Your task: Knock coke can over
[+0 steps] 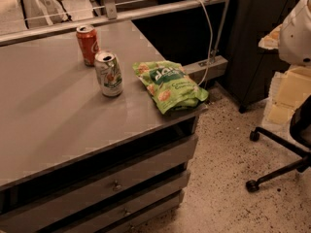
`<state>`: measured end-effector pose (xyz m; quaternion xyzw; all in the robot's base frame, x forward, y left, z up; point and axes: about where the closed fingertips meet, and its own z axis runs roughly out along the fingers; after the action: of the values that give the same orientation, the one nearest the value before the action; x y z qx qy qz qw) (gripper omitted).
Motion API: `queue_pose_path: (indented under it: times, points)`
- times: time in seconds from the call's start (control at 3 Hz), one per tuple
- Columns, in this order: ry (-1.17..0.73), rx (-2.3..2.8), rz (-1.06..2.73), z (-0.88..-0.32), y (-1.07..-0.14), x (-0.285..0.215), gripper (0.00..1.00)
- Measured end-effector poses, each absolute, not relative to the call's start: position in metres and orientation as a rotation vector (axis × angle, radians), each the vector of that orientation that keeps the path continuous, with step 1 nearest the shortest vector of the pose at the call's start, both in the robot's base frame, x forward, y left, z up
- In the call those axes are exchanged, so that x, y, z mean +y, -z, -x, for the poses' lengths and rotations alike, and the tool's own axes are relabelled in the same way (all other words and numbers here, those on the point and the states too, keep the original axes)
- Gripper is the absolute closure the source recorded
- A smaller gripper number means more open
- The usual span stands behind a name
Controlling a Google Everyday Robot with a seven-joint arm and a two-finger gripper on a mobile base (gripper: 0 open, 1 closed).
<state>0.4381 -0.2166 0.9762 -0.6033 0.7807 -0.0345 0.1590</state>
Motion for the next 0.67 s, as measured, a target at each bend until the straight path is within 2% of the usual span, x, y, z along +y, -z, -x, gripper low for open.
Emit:
queue_pose_path:
  times: [0.33,0.67]
  points:
    - [0.099,2.232,1.724,-0.438,-0.976,-0.217,0.0]
    - [0.104,2.129,1.796,-0.464,-0.992,-0.191,0.0]
